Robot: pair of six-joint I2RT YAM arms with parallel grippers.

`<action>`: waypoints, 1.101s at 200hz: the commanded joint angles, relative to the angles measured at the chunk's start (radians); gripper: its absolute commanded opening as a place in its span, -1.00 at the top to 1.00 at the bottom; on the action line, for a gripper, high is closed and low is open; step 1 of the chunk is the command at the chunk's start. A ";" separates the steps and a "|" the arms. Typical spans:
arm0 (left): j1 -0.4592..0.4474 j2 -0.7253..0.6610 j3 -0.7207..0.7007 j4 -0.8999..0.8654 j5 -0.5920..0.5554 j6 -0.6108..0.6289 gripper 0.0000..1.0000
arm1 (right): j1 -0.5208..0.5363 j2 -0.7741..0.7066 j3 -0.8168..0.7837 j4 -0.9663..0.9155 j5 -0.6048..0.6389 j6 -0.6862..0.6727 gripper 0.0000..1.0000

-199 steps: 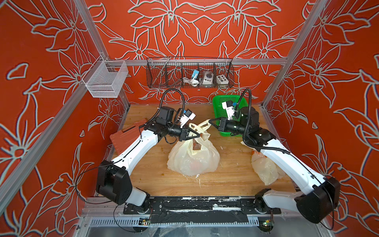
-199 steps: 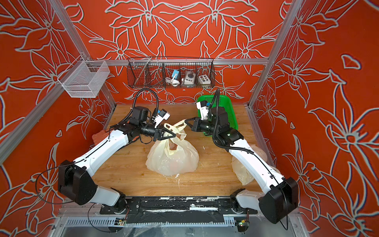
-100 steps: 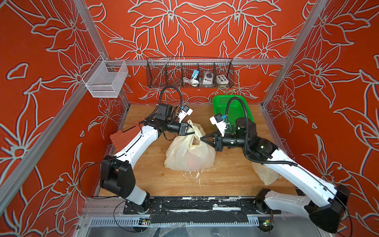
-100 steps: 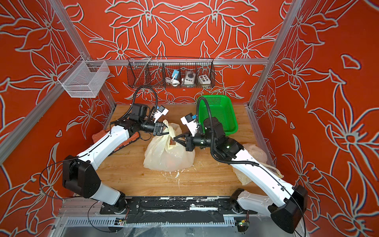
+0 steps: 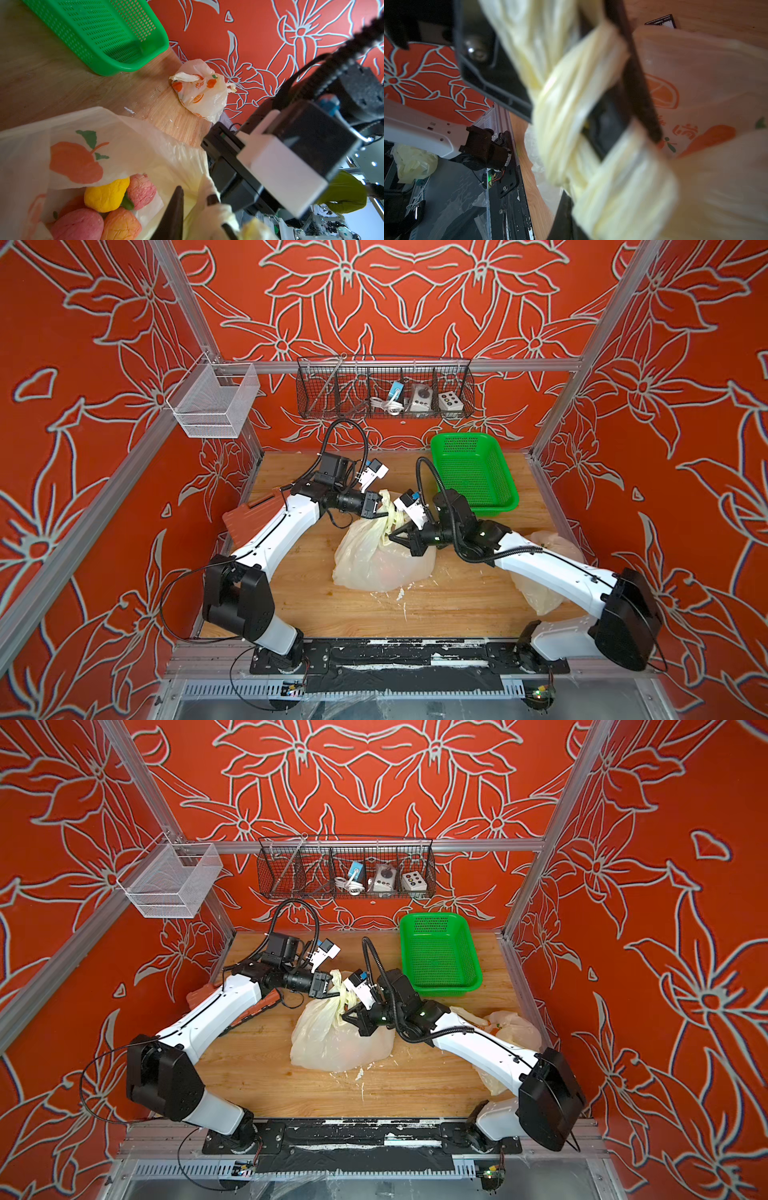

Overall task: Place the peach into a plastic bag & tie a knot
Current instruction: Cross the plastic bag at the center of the board.

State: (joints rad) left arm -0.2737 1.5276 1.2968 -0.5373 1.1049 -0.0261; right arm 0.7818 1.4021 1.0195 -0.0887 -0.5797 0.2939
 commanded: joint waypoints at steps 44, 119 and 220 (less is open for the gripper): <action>0.063 -0.043 -0.068 -0.046 -0.010 0.087 0.19 | -0.059 0.053 -0.018 0.128 -0.115 0.066 1.00; 0.088 -0.104 -0.111 -0.058 0.061 0.167 -0.01 | -0.075 0.087 -0.004 0.136 -0.146 0.105 1.00; 0.045 -0.056 -0.061 -0.102 0.032 0.195 -0.10 | -0.033 0.095 0.017 0.147 -0.153 0.145 1.00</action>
State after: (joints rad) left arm -0.2146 1.4448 1.1965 -0.6014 1.1442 0.1207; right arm 0.7265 1.4860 1.0122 0.0307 -0.7109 0.4126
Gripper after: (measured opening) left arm 0.564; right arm 0.047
